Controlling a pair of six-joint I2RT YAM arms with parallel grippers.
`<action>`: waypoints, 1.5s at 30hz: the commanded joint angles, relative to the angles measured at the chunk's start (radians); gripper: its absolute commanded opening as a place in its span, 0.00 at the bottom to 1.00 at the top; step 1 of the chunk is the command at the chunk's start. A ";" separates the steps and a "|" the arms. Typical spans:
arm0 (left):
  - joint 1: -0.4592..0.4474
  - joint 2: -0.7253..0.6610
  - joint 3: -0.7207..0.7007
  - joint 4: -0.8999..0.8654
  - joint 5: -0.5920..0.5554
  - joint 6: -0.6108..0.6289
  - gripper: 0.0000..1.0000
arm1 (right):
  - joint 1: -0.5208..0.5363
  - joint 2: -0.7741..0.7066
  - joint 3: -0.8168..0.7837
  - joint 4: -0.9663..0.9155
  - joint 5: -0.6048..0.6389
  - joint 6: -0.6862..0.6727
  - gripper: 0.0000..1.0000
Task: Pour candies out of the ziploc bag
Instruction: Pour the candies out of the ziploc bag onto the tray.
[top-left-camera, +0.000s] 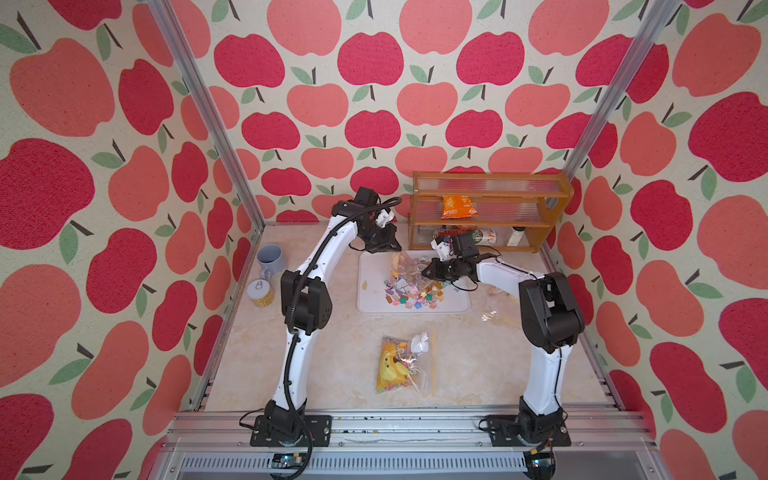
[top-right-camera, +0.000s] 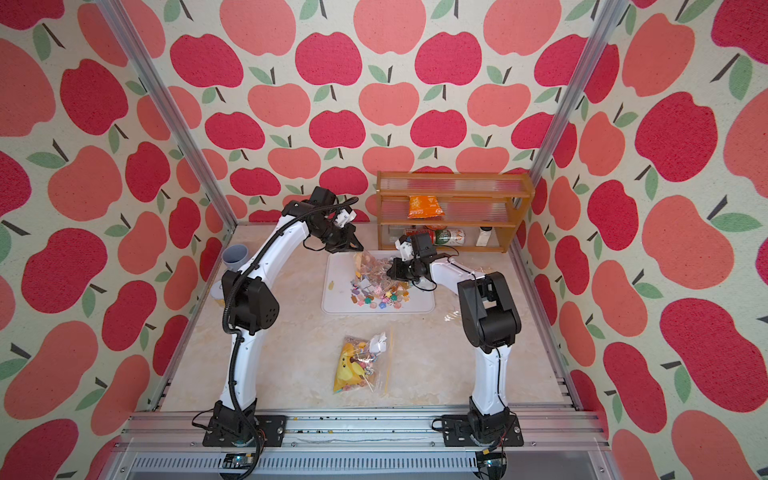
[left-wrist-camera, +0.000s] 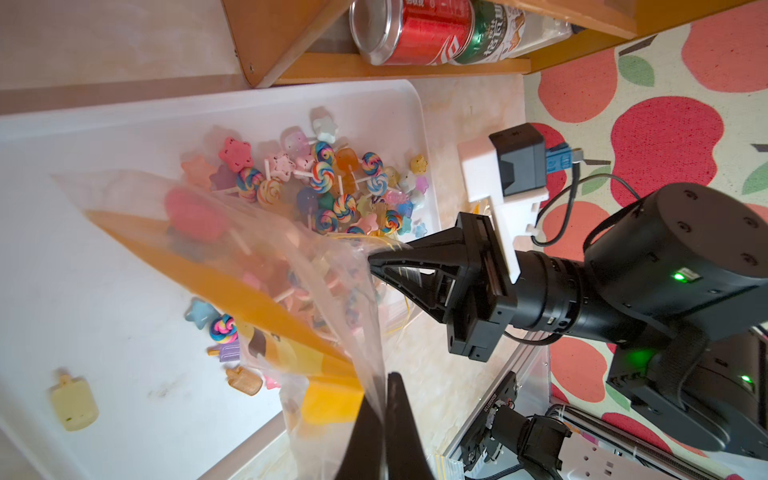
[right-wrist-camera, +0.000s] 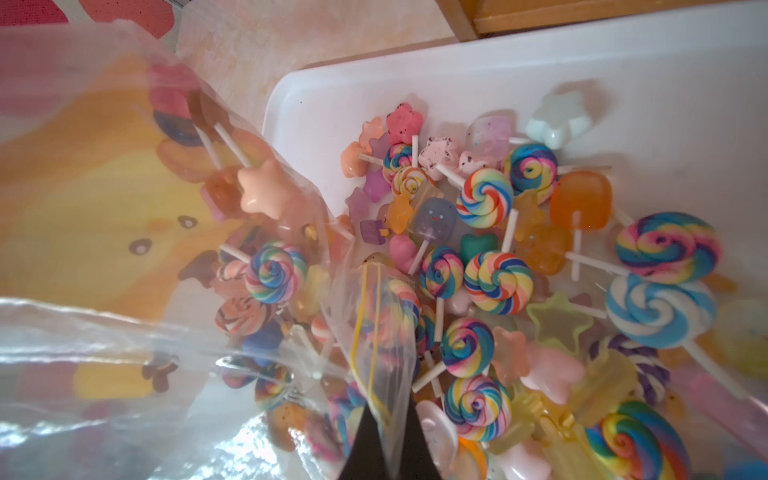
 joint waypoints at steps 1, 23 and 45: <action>-0.006 -0.052 0.051 -0.005 0.029 -0.015 0.00 | 0.000 -0.016 -0.015 0.052 -0.032 0.032 0.00; 0.027 -0.107 0.083 -0.054 0.023 0.005 0.00 | 0.076 0.103 0.071 0.119 -0.048 0.110 0.03; 0.110 0.007 -0.153 -0.011 -0.261 -0.009 0.99 | 0.083 0.084 0.090 0.087 -0.042 0.095 0.03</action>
